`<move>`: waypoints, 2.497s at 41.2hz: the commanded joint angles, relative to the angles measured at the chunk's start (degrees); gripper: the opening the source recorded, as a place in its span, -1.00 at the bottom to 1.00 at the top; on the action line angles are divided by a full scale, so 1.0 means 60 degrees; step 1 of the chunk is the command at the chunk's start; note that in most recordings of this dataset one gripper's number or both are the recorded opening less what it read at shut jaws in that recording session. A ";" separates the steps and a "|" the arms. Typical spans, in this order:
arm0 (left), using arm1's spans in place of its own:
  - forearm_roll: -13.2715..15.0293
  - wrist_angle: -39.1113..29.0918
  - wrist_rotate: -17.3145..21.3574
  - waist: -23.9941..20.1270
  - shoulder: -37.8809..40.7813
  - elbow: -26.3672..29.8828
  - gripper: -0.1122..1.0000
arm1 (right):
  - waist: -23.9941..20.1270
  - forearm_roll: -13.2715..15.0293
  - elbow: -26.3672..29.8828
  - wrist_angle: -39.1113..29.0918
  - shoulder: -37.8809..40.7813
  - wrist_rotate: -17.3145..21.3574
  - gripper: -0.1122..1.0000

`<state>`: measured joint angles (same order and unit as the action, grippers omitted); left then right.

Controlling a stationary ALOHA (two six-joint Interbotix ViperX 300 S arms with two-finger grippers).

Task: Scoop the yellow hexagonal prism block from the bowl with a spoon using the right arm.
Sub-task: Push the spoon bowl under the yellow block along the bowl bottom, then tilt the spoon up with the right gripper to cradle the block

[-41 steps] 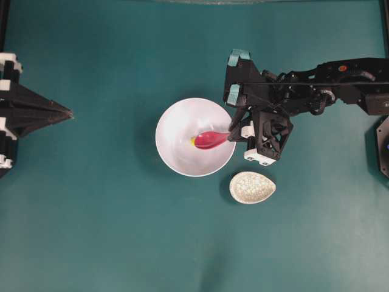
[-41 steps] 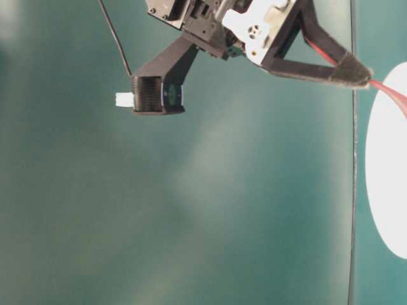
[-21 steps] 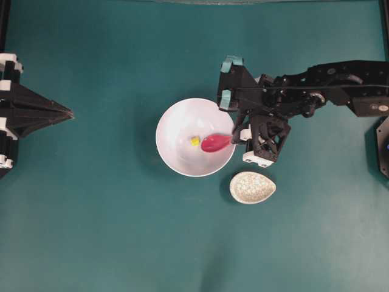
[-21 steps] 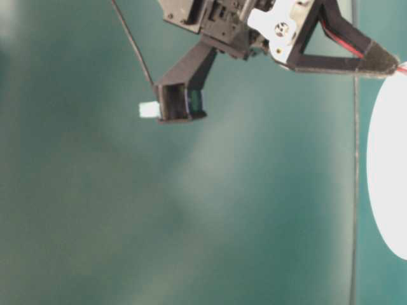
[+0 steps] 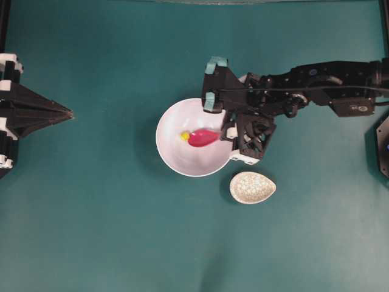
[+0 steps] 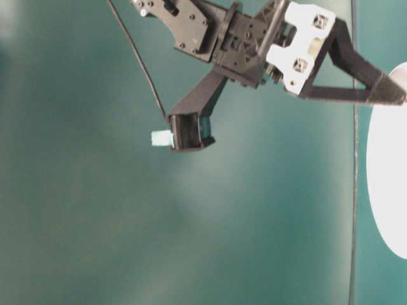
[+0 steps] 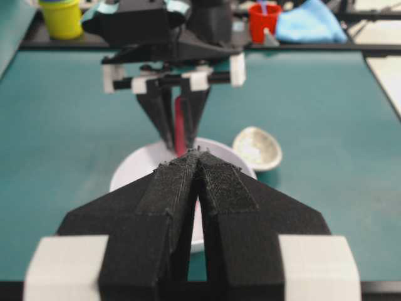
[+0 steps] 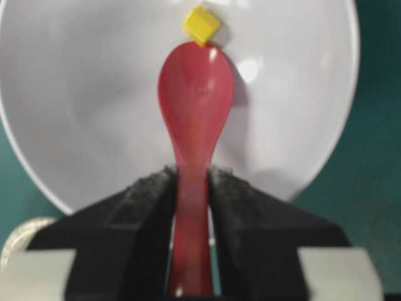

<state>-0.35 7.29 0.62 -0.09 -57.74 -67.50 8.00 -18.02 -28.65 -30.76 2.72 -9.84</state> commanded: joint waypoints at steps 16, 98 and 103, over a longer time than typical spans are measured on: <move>-0.0029 -0.0044 0.0015 -0.0015 0.0059 0.0278 -0.79 | 0.0015 0.0176 0.0396 0.1128 -0.0044 0.0073 -0.36; -0.0044 -0.0044 0.0029 -0.0015 0.0044 0.0264 -0.79 | -0.0425 0.0103 -0.0791 0.3618 -0.0278 0.0088 -0.36; -0.0044 -0.0044 0.0029 -0.0015 0.0044 0.0278 -0.79 | -0.0425 0.0117 -0.0791 0.3691 -0.0205 0.0088 -0.36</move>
<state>-0.44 6.77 0.70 -0.09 -57.74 -67.50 5.54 -17.31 -34.72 -9.40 2.20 -9.23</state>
